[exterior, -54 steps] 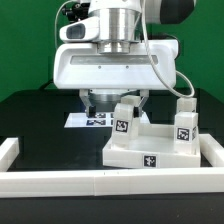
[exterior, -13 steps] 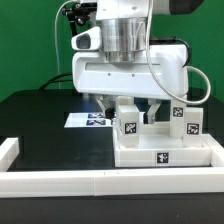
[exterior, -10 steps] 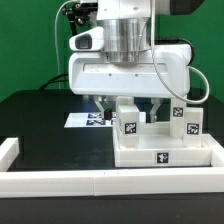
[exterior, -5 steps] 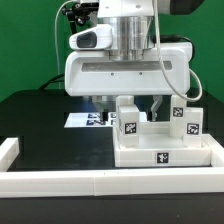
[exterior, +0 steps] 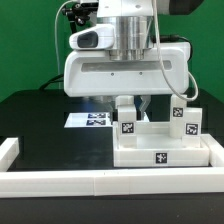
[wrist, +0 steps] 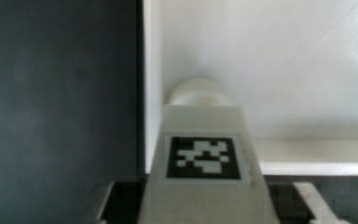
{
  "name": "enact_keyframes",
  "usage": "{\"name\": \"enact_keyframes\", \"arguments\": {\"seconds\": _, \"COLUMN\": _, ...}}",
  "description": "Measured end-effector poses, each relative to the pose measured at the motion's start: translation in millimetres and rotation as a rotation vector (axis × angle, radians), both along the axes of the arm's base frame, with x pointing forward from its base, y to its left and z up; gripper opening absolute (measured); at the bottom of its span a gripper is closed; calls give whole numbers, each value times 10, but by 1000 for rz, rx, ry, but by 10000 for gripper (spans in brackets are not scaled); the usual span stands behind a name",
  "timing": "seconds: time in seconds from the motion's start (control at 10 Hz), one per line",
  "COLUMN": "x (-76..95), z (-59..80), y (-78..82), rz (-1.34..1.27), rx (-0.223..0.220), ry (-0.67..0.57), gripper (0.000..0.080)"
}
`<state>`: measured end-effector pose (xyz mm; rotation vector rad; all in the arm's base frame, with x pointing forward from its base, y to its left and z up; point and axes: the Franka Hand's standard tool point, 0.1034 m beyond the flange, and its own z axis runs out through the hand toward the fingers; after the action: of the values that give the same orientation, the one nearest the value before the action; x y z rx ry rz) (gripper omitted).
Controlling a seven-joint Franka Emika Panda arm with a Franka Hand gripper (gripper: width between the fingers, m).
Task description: Assemble square table
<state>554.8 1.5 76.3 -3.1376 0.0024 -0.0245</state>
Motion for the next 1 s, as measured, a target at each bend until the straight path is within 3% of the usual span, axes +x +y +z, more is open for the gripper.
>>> {"name": "enact_keyframes", "arguments": {"seconds": 0.4, "x": -1, "z": -2, "y": 4, "rz": -71, "rx": 4, "ry": 0, "gripper": 291}}
{"name": "enact_keyframes", "arguments": {"seconds": 1.0, "x": -13, "z": -20, "y": 3, "rz": -624, "rx": 22, "ry": -30, "gripper": 291}}
